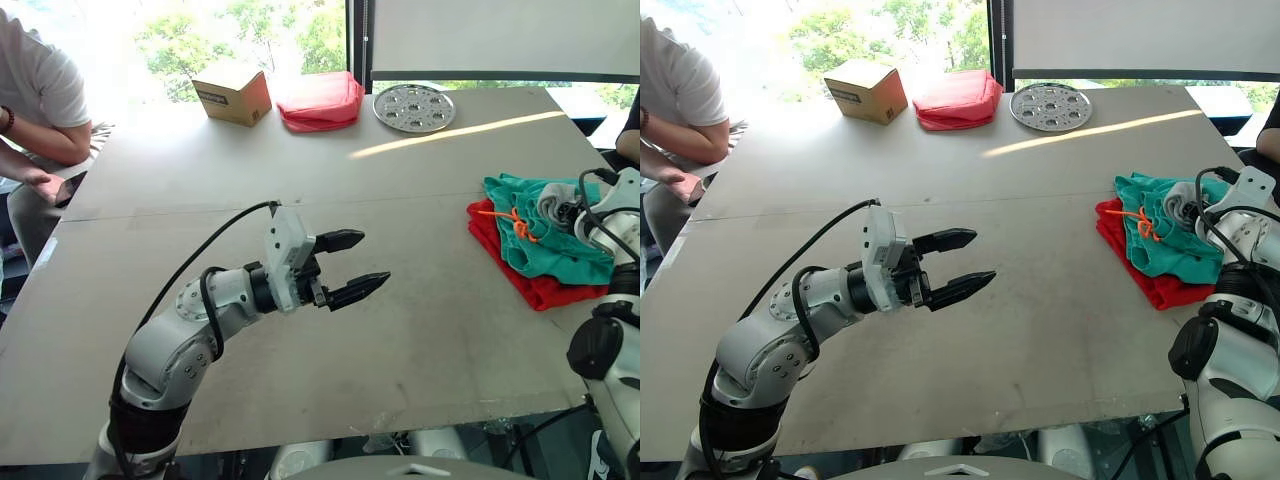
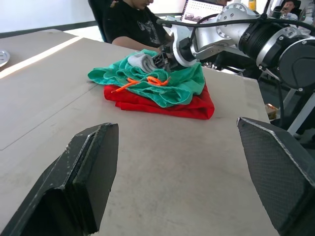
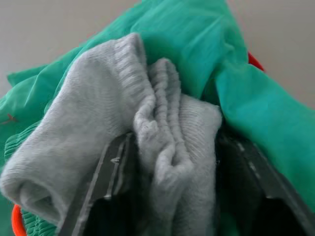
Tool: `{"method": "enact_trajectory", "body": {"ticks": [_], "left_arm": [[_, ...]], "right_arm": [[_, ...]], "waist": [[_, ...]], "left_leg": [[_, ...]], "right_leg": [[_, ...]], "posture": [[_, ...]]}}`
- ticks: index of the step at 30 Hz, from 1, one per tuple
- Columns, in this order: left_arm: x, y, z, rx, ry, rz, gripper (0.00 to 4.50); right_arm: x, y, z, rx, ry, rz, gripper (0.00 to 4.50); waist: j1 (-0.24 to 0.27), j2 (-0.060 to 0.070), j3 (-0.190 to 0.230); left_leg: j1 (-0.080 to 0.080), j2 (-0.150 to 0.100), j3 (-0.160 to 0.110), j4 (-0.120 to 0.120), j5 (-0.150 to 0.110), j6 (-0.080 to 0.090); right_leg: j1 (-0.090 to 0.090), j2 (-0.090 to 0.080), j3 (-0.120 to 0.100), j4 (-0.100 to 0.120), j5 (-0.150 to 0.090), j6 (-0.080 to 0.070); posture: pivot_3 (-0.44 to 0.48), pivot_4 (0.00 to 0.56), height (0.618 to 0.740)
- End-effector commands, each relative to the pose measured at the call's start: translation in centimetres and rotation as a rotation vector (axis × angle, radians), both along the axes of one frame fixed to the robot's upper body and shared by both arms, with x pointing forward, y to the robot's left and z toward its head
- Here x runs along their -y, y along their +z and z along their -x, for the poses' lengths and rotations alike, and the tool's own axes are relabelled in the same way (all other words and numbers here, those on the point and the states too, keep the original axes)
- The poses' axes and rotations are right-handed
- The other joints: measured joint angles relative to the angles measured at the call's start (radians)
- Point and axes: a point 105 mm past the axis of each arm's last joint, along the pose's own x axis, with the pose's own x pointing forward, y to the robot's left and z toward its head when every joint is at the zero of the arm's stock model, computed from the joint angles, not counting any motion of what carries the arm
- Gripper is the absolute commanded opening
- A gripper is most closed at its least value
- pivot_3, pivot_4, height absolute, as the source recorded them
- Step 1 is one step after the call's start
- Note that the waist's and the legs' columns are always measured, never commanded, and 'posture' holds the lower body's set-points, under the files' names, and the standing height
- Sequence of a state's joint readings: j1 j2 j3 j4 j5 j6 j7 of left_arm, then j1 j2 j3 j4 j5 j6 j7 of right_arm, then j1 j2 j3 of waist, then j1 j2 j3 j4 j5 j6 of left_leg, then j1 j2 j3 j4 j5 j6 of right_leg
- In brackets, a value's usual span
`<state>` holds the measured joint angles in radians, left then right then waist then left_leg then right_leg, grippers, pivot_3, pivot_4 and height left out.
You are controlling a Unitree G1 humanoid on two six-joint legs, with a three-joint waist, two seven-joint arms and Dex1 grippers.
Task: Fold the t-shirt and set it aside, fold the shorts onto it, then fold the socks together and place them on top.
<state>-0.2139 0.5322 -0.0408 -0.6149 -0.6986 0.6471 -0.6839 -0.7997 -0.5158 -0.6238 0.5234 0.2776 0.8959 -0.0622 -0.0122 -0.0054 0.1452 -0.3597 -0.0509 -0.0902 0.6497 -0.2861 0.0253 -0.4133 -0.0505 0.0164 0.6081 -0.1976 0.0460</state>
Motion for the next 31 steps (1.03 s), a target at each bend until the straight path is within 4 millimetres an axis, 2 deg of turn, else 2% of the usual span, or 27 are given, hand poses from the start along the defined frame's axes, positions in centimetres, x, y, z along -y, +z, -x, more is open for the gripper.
{"method": "enact_trajectory", "body": {"ticks": [1,2,3,4,5,6,7,8,10,11,12,14,15,17,21,24,28,31], "left_arm": [[0.0,0.9,-0.3,0.043,0.032,0.018,4.14],[-0.1,1.1,-0.5,0.044,0.044,0.023,4.14],[-0.5,1.3,-1.4,0.042,0.104,0.051,4.14],[-0.9,1.6,-2.1,0.034,0.159,0.085,4.14],[-1.6,1.6,-3.3,0.023,0.255,0.108,4.14],[-2.2,1.6,-3.9,0.015,0.322,0.12,4.14],[-3.2,1.2,-4.8,0.028,0.416,0.107,4.14],[-3.8,0.7,-4.9,-0.006,0.439,0.114,4.14],[-4.9,0.5,-4.7,-0.098,0.452,0.206,4.14],[-5.5,0.6,-4.7,-0.109,0.471,0.234,4.32],[-5.8,0.8,-4.5,-0.106,0.482,0.244,4.32],[-6.1,0.4,-2.9,-0.112,0.434,0.181,4.32],[-6.2,0.0,-1.8,-0.113,0.389,0.124,4.32],[-6.9,-0.3,0.3,-0.127,0.326,0.057,4.32],[-10.4,-1.9,3.2,-0.215,0.341,-0.059,4.32],[-11.9,-3.2,5.3,-0.279,0.334,-0.124,4.32],[-13.4,-4.3,6.6,-0.322,0.378,-0.145,4.32],[-13.7,-5.1,7.4,-0.364,0.364,-0.148,4.32]], "right_arm": [[0.0,4.8,1.3,0.207,0.04,0.111,4.28],[-0.4,5.9,2.0,0.248,0.084,0.21,4.28],[-1.9,7.6,2.9,0.345,0.163,0.315,4.28],[-3.7,8.9,3.6,0.426,0.241,0.406,4.28],[-6.5,10.2,4.2,0.559,0.35,0.431,4.28],[-8.3,11.1,4.9,0.649,0.418,0.44,4.28],[-10.1,11.1,5.2,0.675,0.483,0.472,4.28],[-12.6,10.5,5.6,0.686,0.63,0.442,4.28],[-16.0,9.0,6.1,0.664,0.848,0.498,4.4],[-17.7,8.5,6.4,0.666,0.944,0.493,4.46],[-19.2,8.1,6.7,0.674,1.023,0.475,4.46],[-22.4,6.2,8.1,0.641,1.261,0.478,4.46],[-22.7,5.2,8.8,0.612,1.342,0.481,4.46],[-21.8,4.0,10.1,0.554,1.431,0.484,4.46],[-17.5,2.5,12.9,0.401,1.463,0.503,4.46],[-15.1,1.6,15.1,0.313,1.468,0.503,4.46],[-12.5,1.0,16.4,0.25,1.418,0.501,4.46],[-11.9,0.6,16.6,0.239,1.397,0.496,4.46]], "waist": [[0.001,0.0,0.0],[0.003,0.002,0.0],[0.002,0.002,0.0],[0.004,0.004,-0.001],[0.001,0.004,-0.001],[-0.003,0.004,-0.001],[-0.009,0.004,-0.001],[-0.015,0.004,-0.001],[-0.025,0.003,-0.001],[-0.025,0.003,0.0],[-0.024,0.002,0.0],[-0.022,0.002,0.0],[-0.021,0.001,0.0],[-0.015,0.001,0.001],[0.013,0.001,0.001],[0.023,0.0,0.001],[0.025,-0.002,0.002],[0.024,-0.003,0.002]], "left_leg": [[0.0,0.0,-0.001,0.0,0.0,0.0],[0.0,0.0,-0.002,0.001,0.0,0.001],[0.0,0.0,-0.005,0.001,-0.001,0.001],[0.0,0.0,-0.004,0.001,-0.001,0.001],[0.0,0.0,-0.004,0.0,-0.001,0.001],[0.001,0.001,-0.004,0.002,-0.001,0.002],[0.001,0.002,-0.003,0.002,-0.001,0.002],[0.003,0.002,-0.001,0.001,-0.001,0.002],[0.006,0.003,0.0,0.0,-0.002,0.002],[0.007,0.003,0.001,-0.001,-0.002,0.002],[0.007,0.003,0.0,-0.001,-0.002,0.002],[0.007,0.003,0.0,0.0,-0.002,0.002],[0.007,0.003,0.0,-0.001,-0.001,0.001],[0.006,0.003,-0.001,-0.001,0.0,-0.002],[0.002,0.001,-0.001,-0.001,0.0,-0.001],[0.002,0.001,0.0,0.0,-0.004,0.004],[0.003,0.002,0.0,0.0,-0.004,0.005],[0.004,0.005,0.004,0.001,-0.004,0.005]], "right_leg": [[0.0,0.001,0.0,0.0,0.0,0.0],[0.0,0.001,0.0,0.001,0.0,0.0],[0.0,0.002,0.0,0.001,0.0,0.0],[0.0,0.002,0.0,0.001,0.0,0.001],[0.0,0.002,-0.001,0.0,0.0,0.001],[0.0,0.003,-0.001,0.001,0.0,0.001],[0.0,0.004,0.0,0.001,0.0,0.001],[0.0,0.004,0.002,0.002,0.0,0.002],[0.001,0.005,0.003,0.002,0.0,0.002],[0.001,0.006,0.003,0.002,0.0,0.002],[0.002,0.006,0.002,0.002,0.0,0.002],[0.001,0.005,0.002,0.002,0.0,0.002],[0.001,0.005,0.002,0.002,0.0,0.002],[0.001,0.004,0.002,0.001,0.0,0.001],[0.0,-0.002,0.0,-0.001,-0.001,0.001],[0.0,-0.003,0.0,-0.003,-0.003,-0.002],[0.001,-0.003,0.001,-0.002,-0.006,0.002],[0.003,-0.003,0.001,-0.001,-0.006,0.002]], "posture": [[0.0,0.15,0.74],[0.0,0.15,0.74],[0.0,0.15,0.74],[0.0,0.15,0.74],[0.0,0.15,0.74],[0.0,0.15,0.74],[0.0,0.15,0.74],[0.0,0.15,0.74],[0.0,0.15,0.74],[0.0,0.15,0.74],[0.0,0.15,0.74],[0.0,0.15,0.74],[0.0,0.15,0.74],[0.0,0.15,0.74],[0.0,0.15,0.74],[0.0,0.15,0.74],[0.0,0.15,0.74],[0.0,0.15,0.74]]}}
